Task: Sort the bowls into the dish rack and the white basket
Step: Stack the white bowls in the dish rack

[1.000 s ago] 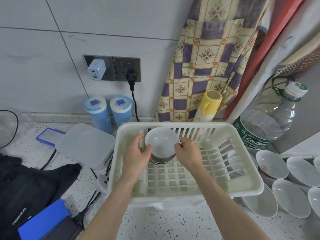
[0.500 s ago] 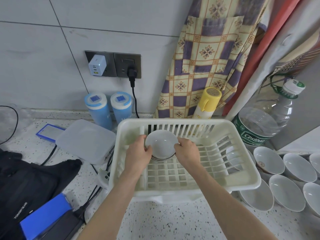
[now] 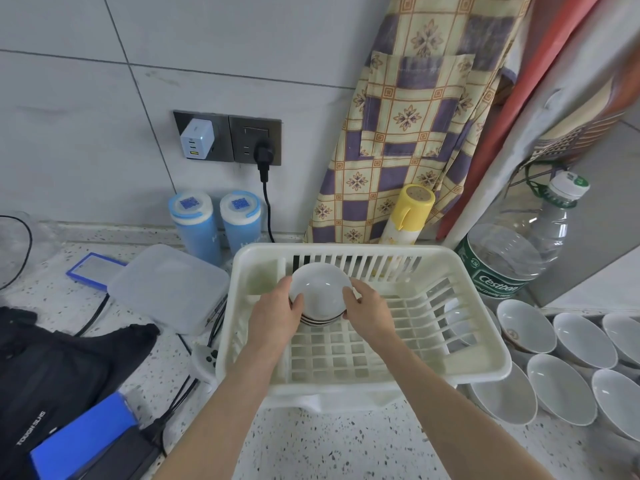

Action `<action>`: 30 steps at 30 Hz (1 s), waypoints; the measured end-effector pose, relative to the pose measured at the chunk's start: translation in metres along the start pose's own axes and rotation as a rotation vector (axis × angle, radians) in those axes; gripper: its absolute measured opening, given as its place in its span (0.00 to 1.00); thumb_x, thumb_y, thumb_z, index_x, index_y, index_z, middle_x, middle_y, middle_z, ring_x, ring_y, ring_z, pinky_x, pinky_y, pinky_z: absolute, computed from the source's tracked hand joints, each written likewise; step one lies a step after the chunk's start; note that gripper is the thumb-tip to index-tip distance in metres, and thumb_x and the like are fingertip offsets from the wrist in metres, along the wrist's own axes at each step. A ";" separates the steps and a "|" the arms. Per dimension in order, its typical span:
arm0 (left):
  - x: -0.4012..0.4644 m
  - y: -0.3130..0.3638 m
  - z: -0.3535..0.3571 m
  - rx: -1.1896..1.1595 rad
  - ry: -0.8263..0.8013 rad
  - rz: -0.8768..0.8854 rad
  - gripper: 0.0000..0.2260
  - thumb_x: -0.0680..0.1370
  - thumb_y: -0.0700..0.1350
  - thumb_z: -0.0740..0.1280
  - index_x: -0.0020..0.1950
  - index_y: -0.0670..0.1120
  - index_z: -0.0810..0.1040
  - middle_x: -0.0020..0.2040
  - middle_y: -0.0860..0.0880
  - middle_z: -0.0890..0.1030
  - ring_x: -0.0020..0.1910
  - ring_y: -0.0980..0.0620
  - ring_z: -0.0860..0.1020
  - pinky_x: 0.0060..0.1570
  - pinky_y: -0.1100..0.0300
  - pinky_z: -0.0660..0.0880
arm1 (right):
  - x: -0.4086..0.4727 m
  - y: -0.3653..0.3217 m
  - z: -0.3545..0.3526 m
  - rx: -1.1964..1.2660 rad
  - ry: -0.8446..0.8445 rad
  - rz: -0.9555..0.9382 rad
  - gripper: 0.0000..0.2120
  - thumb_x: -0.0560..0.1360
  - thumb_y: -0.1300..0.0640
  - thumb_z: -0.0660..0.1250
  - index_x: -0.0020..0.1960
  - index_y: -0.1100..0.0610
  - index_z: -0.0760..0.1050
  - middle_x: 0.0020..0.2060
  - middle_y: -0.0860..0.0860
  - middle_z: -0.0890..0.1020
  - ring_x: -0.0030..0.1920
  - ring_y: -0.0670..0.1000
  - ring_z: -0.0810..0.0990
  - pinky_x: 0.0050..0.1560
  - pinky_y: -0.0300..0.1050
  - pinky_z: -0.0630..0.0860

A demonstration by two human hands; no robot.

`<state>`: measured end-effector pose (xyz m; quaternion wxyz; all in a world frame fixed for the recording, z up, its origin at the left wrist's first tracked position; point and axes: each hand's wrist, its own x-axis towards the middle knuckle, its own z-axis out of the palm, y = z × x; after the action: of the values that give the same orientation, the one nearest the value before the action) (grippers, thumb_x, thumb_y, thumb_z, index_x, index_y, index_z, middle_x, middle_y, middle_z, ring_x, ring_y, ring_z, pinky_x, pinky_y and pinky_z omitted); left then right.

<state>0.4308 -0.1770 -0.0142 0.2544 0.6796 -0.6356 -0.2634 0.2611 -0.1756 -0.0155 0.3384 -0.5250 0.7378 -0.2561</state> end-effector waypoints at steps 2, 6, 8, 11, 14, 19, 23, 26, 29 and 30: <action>-0.002 0.001 -0.002 -0.005 0.005 -0.007 0.16 0.81 0.52 0.61 0.67 0.49 0.73 0.40 0.49 0.82 0.42 0.47 0.80 0.44 0.51 0.78 | 0.000 0.001 0.000 0.006 -0.018 0.035 0.23 0.80 0.42 0.54 0.73 0.47 0.67 0.49 0.54 0.84 0.50 0.54 0.82 0.50 0.53 0.80; -0.004 0.003 -0.004 -0.061 -0.032 -0.050 0.15 0.79 0.56 0.60 0.64 0.53 0.72 0.43 0.54 0.81 0.43 0.50 0.78 0.42 0.55 0.75 | -0.007 0.002 0.000 0.307 -0.168 0.341 0.26 0.78 0.35 0.49 0.68 0.48 0.67 0.49 0.54 0.84 0.31 0.49 0.79 0.23 0.38 0.70; -0.006 0.004 -0.004 -0.061 -0.082 -0.054 0.20 0.76 0.56 0.61 0.67 0.55 0.69 0.45 0.55 0.80 0.45 0.51 0.78 0.42 0.55 0.75 | -0.011 0.006 0.001 0.406 -0.256 0.449 0.27 0.77 0.33 0.50 0.70 0.46 0.65 0.50 0.53 0.83 0.26 0.51 0.79 0.19 0.35 0.60; -0.006 0.004 -0.005 -0.027 -0.129 -0.047 0.26 0.74 0.55 0.64 0.71 0.56 0.65 0.45 0.55 0.80 0.45 0.50 0.79 0.43 0.54 0.78 | -0.013 0.012 0.003 0.582 -0.344 0.445 0.27 0.77 0.34 0.54 0.71 0.47 0.66 0.54 0.56 0.82 0.30 0.54 0.83 0.19 0.36 0.58; -0.006 0.002 -0.003 -0.023 -0.146 -0.038 0.30 0.74 0.55 0.65 0.74 0.54 0.61 0.41 0.54 0.80 0.40 0.54 0.79 0.42 0.54 0.78 | -0.015 0.016 0.004 0.615 -0.343 0.416 0.28 0.78 0.35 0.55 0.72 0.49 0.67 0.55 0.57 0.82 0.31 0.54 0.83 0.19 0.36 0.59; -0.004 -0.002 0.001 -0.085 -0.170 -0.066 0.35 0.75 0.54 0.65 0.78 0.54 0.54 0.38 0.53 0.80 0.38 0.58 0.78 0.39 0.58 0.75 | -0.016 0.021 0.007 0.627 -0.320 0.366 0.27 0.78 0.36 0.57 0.71 0.50 0.68 0.54 0.57 0.83 0.31 0.54 0.83 0.22 0.37 0.59; -0.003 -0.004 0.002 -0.122 -0.182 -0.084 0.36 0.76 0.54 0.66 0.80 0.55 0.53 0.37 0.54 0.79 0.37 0.61 0.77 0.34 0.67 0.69 | -0.015 0.022 0.007 0.615 -0.300 0.361 0.26 0.78 0.38 0.59 0.70 0.52 0.69 0.53 0.57 0.84 0.32 0.54 0.83 0.21 0.37 0.60; -0.003 -0.005 0.002 -0.104 -0.198 -0.078 0.37 0.76 0.56 0.66 0.80 0.54 0.51 0.37 0.55 0.78 0.38 0.62 0.75 0.35 0.64 0.69 | -0.013 0.024 0.007 0.612 -0.288 0.367 0.26 0.78 0.38 0.60 0.70 0.53 0.69 0.52 0.57 0.84 0.32 0.54 0.83 0.21 0.37 0.60; -0.002 -0.006 0.003 -0.072 -0.206 -0.060 0.38 0.77 0.57 0.66 0.80 0.52 0.49 0.39 0.56 0.77 0.38 0.60 0.74 0.42 0.60 0.69 | -0.012 0.024 0.007 0.621 -0.280 0.381 0.27 0.78 0.38 0.61 0.69 0.55 0.69 0.50 0.57 0.85 0.32 0.54 0.83 0.20 0.37 0.61; -0.002 -0.007 0.004 -0.068 -0.204 -0.053 0.38 0.77 0.57 0.66 0.80 0.52 0.50 0.39 0.57 0.77 0.39 0.58 0.75 0.43 0.60 0.70 | -0.012 0.024 0.007 0.624 -0.277 0.385 0.28 0.78 0.38 0.61 0.69 0.55 0.69 0.49 0.57 0.85 0.32 0.54 0.83 0.20 0.37 0.61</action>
<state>0.4332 -0.1750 -0.0215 0.2043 0.6568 -0.6306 -0.3595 0.2547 -0.1567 -0.0347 0.6203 -0.2784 0.6565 -0.3267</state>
